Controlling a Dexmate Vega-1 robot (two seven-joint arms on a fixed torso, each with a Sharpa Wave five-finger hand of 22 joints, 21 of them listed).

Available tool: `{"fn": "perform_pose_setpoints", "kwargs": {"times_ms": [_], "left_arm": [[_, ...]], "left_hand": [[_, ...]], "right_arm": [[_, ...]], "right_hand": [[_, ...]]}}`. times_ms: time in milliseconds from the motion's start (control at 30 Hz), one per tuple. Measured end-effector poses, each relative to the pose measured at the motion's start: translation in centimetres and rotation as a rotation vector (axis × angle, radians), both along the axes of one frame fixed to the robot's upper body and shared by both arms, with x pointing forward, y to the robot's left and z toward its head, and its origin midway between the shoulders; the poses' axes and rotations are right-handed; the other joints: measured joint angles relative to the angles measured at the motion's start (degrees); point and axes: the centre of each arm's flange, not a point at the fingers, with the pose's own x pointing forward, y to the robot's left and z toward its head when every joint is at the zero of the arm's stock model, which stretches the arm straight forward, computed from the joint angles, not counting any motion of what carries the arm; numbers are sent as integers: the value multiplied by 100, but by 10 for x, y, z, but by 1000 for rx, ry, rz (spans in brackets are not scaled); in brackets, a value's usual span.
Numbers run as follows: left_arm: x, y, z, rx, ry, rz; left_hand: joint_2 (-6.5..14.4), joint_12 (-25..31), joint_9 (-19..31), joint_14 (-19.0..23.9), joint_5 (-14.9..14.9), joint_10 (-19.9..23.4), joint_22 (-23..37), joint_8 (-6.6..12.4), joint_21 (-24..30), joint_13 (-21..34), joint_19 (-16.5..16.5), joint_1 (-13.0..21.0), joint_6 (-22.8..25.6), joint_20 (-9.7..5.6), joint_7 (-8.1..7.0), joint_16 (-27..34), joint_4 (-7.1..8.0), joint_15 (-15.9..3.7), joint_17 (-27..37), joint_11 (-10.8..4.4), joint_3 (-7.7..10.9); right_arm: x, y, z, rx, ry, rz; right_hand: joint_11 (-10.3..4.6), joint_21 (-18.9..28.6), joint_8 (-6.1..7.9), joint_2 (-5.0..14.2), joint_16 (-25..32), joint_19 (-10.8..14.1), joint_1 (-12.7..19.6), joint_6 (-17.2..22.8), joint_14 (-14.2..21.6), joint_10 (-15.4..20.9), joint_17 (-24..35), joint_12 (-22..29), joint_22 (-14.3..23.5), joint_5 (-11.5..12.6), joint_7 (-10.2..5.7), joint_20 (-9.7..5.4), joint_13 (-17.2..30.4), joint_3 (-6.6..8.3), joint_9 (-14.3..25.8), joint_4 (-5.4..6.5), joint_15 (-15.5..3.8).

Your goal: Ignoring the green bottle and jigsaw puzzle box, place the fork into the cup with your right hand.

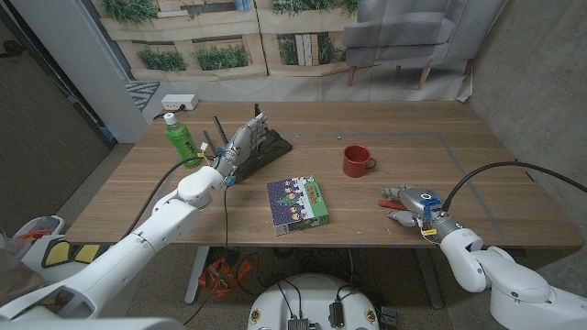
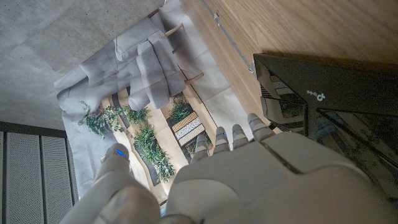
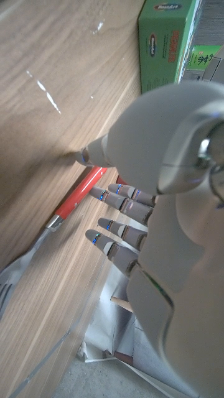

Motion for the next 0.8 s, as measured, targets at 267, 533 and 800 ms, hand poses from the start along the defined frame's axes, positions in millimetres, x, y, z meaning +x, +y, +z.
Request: {"fn": "perform_pose_setpoints", "kwargs": {"times_ms": [267,533,800], "left_arm": [[-4,1,-2,-3,-2,4],[-7,3,-4,-7,-3,9],[-8,4,-5,-10,-2,13]], "left_hand": [[0,0,0,0,0,0,0,0,0,0,0,0,0,0,0,0,0,0,0,0,0],[0,0,0,0,0,0,0,0,0,0,0,0,0,0,0,0,0,0,0,0,0],[0,0,0,0,0,0,0,0,0,0,0,0,0,0,0,0,0,0,0,0,0]], "right_arm": [[1,-1,-2,-5,2,0],[2,0,-3,-6,-16,2],[2,1,-4,-6,-35,3]], "right_hand": [[-8,0,0,61,42,30,61,61,0,255,22,90,0,-6,32,-52,0,0,0,0,0],[-4,0,0,124,106,73,124,310,144,555,27,200,0,-27,-45,-95,43,0,0,0,0],[-42,0,30,206,130,115,402,618,275,843,53,377,23,-27,-162,-91,110,65,0,-65,-11]]}}
